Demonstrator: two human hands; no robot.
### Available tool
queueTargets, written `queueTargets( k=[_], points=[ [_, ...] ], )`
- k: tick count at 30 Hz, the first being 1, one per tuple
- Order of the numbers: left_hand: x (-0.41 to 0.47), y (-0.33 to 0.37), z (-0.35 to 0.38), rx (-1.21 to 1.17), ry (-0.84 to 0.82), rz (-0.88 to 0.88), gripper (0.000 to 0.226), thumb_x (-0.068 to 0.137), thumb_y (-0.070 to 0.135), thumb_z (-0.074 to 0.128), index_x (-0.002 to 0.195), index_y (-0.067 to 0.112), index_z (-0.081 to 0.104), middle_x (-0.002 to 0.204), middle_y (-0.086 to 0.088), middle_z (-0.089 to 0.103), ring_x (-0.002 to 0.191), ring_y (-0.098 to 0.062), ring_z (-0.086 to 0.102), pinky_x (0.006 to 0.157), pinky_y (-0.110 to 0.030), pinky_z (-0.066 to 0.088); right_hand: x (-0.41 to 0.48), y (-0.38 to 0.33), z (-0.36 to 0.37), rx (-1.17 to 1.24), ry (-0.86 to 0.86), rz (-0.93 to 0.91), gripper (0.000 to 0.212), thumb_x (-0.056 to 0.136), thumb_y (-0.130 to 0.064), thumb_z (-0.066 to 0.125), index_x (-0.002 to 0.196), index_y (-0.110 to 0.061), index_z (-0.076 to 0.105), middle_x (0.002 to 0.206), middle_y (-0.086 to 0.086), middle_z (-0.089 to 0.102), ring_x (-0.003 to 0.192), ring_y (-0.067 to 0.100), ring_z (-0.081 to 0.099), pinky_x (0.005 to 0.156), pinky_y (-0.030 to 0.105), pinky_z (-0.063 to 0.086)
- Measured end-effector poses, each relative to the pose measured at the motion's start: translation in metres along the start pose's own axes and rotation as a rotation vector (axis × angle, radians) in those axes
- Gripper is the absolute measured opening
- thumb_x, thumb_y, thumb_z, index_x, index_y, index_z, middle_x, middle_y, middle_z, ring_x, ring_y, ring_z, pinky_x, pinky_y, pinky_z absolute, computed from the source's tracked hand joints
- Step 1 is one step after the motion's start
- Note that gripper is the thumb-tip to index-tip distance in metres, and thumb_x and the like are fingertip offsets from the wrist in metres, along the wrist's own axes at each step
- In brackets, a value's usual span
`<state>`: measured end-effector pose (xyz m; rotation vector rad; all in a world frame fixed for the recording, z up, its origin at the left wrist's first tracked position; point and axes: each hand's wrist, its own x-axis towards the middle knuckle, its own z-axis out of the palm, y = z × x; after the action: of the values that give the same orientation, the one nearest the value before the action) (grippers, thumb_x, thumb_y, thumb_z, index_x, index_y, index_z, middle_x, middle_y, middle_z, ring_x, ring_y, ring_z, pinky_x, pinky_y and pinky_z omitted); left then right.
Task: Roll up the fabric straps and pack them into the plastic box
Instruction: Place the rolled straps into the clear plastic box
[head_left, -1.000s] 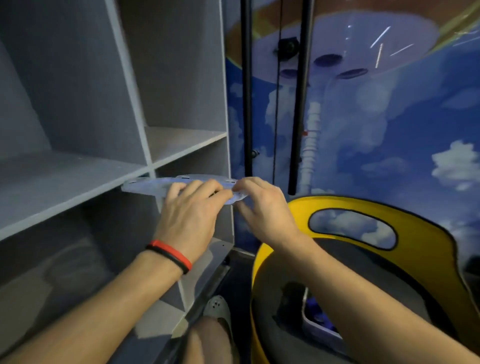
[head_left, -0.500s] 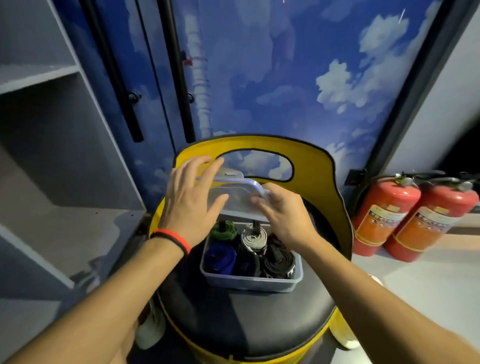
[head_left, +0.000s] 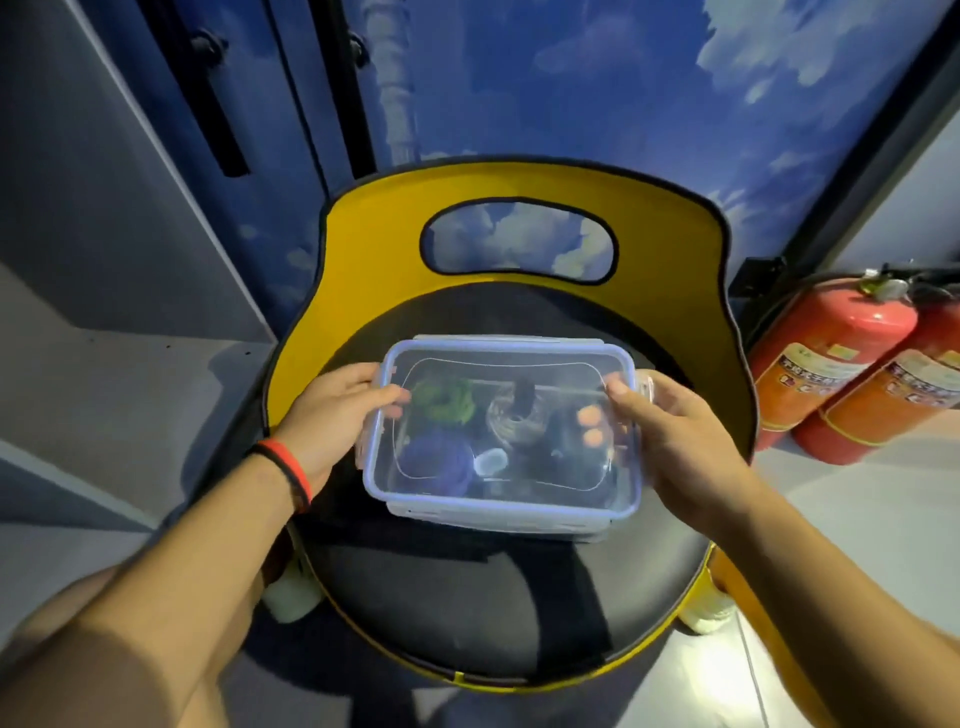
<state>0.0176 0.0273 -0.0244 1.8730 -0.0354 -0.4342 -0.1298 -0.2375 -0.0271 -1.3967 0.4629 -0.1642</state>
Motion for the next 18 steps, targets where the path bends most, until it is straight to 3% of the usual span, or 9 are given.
queueTargets(
  k=[3, 5, 8, 13, 18],
  points=[
    [-0.004, -0.010, -0.010, -0.003, 0.047, -0.050, 0.022, 0.092, 0.002, 0.061, 0.105, 0.017, 0.071, 0.102, -0.006, 0.073, 0.089, -0.021, 0.068, 0.088, -0.042, 0.053, -0.015, 0.003, 0.014, -0.112, -0.071, -0.072, 0.031, 0.103, -0.028, 0.056, 0.117, -0.001, 0.057, 0.094, 0.016, 0.076, 0.077, 0.027, 0.072, 0.064, 0.030, 0.054],
    [-0.004, -0.015, -0.014, -0.020, 0.081, -0.077, 0.028, 0.088, -0.006, 0.056, 0.100, 0.015, 0.071, 0.099, -0.006, 0.071, 0.091, -0.024, 0.066, 0.091, -0.044, 0.053, -0.023, 0.004, 0.022, -0.172, -0.112, -0.141, 0.020, 0.104, -0.021, 0.055, 0.113, -0.003, 0.057, 0.090, 0.016, 0.076, 0.075, 0.027, 0.072, 0.061, 0.029, 0.055],
    [-0.009, -0.014, -0.015, -0.075, 0.081, -0.067, 0.031, 0.088, -0.011, 0.052, 0.097, 0.013, 0.069, 0.089, -0.006, 0.068, 0.087, -0.022, 0.065, 0.083, -0.036, 0.053, -0.026, 0.002, 0.025, -0.223, -0.143, -0.242, 0.013, 0.104, -0.015, 0.054, 0.111, -0.004, 0.058, 0.089, 0.015, 0.075, 0.077, 0.031, 0.073, 0.062, 0.033, 0.055],
    [-0.007, -0.007, -0.010, -0.153, 0.059, 0.047, 0.028, 0.091, -0.007, 0.059, 0.106, 0.015, 0.069, 0.096, -0.003, 0.073, 0.088, -0.012, 0.070, 0.080, -0.026, 0.056, -0.021, 0.001, 0.015, -0.191, -0.066, -0.286, 0.014, 0.103, -0.018, 0.055, 0.107, -0.005, 0.058, 0.089, 0.016, 0.075, 0.077, 0.034, 0.072, 0.061, 0.034, 0.054],
    [0.005, -0.014, -0.001, -0.143, 0.053, 0.063, 0.013, 0.096, 0.013, 0.065, 0.105, 0.022, 0.068, 0.106, -0.006, 0.074, 0.100, -0.019, 0.071, 0.090, -0.035, 0.056, -0.014, 0.012, 0.002, -0.128, 0.019, -0.178, 0.026, 0.104, -0.026, 0.054, 0.113, -0.002, 0.056, 0.094, 0.014, 0.076, 0.080, 0.029, 0.072, 0.071, 0.039, 0.056]
  ],
)
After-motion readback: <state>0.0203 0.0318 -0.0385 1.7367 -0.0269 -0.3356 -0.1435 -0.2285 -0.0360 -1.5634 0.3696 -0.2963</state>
